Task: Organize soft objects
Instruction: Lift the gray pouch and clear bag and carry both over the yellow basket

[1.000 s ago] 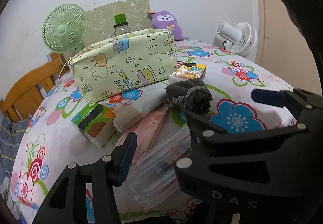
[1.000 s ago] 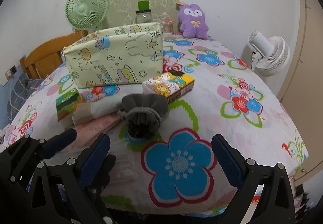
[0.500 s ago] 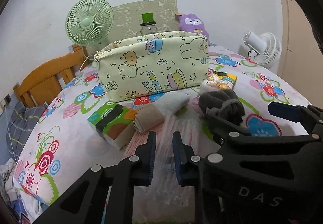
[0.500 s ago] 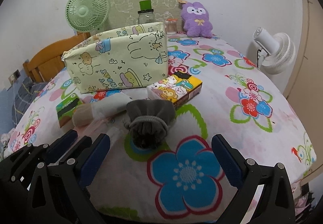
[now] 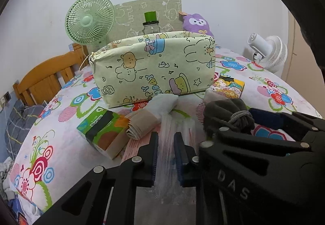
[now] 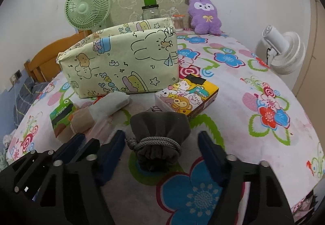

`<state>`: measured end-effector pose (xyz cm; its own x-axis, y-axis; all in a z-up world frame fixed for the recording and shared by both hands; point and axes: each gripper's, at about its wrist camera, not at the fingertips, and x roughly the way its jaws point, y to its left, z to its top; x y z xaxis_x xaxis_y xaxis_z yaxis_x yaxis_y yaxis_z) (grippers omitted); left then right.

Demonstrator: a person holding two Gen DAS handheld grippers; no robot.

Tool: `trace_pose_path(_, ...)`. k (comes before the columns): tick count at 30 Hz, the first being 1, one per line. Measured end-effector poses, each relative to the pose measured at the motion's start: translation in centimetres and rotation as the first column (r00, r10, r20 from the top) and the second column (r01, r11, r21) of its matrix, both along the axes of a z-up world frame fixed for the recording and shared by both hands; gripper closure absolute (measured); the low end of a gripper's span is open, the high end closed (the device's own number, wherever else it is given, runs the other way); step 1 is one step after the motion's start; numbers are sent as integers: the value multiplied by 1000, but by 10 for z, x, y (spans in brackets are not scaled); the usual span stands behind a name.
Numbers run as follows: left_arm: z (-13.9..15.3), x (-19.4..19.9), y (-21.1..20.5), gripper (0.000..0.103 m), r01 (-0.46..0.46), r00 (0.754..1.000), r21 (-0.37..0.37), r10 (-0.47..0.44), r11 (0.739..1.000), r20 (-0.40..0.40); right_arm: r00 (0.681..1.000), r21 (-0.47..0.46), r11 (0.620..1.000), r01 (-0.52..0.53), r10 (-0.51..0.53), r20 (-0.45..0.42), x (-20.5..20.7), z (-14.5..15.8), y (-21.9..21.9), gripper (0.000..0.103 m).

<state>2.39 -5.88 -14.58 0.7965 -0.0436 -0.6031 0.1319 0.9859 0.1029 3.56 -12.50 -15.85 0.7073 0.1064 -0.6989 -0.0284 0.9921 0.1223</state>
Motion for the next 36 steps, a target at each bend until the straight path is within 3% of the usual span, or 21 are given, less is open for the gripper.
trace_pose_path(2, 0, 1, -1, 74, -16, 1000, 10, 16, 1000, 6, 1000, -6, 1000, -2, 2, 6, 0, 1, 0, 45)
trace_pose_path(6, 0, 3, -1, 72, -8, 1000, 10, 8, 1000, -6, 1000, -4, 1000, -1, 1, 7, -1, 1, -1, 49)
trace_pose_path(11, 0, 2, -9, 92, 25, 999, 9, -25, 1000, -21, 1000, 16, 1000, -2, 2, 1, -3, 0, -5, 49)
trace_pose_path(36, 54, -7, 1, 93, 17, 999, -58, -14, 998, 49, 995, 9, 1000, -3, 2, 98, -13, 58, 0, 50)
